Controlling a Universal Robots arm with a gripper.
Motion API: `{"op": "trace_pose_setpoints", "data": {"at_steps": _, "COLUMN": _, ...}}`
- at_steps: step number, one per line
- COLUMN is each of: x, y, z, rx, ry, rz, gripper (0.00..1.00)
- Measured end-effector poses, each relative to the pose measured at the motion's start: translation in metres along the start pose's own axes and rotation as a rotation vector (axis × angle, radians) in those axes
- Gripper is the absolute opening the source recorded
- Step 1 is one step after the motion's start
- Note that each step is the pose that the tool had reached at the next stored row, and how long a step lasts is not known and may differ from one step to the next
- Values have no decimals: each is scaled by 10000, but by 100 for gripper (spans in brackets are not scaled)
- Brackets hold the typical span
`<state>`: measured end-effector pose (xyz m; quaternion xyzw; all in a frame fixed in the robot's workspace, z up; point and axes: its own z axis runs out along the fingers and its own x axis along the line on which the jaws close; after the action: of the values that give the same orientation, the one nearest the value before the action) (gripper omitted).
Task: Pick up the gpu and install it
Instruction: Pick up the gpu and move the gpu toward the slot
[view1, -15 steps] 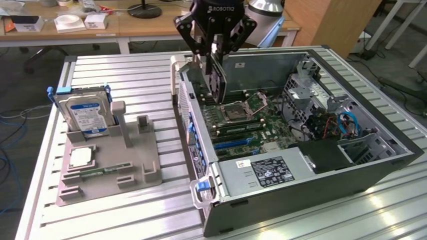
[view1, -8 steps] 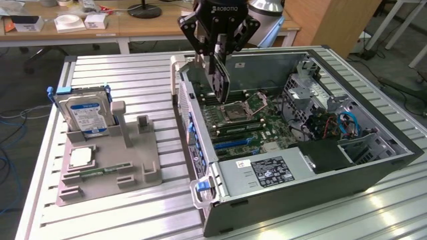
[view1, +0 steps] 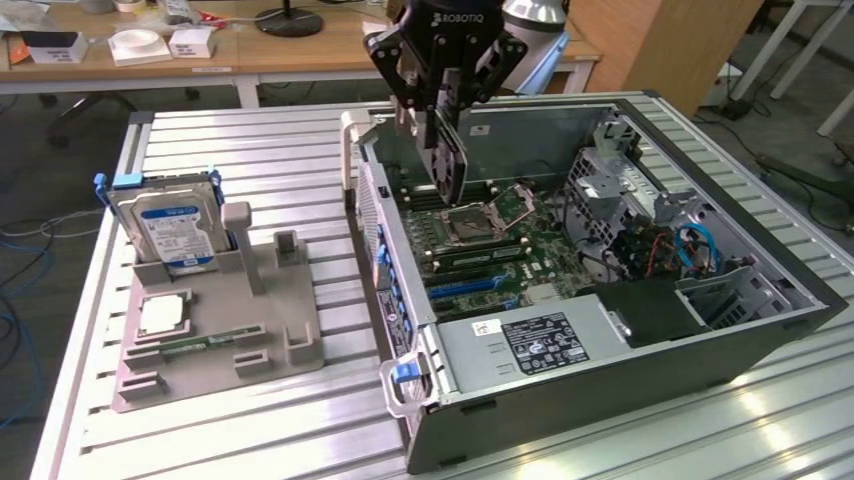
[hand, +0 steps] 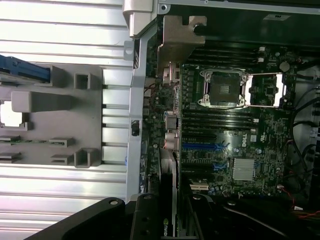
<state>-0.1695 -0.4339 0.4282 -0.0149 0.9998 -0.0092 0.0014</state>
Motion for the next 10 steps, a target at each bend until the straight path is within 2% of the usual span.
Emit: {"op": "trace_pose_setpoints", "data": {"at_steps": 10, "x": -67, "y": -2, "z": 8, "rx": 0, "ry": 0, "rz": 0, "gripper": 26}}
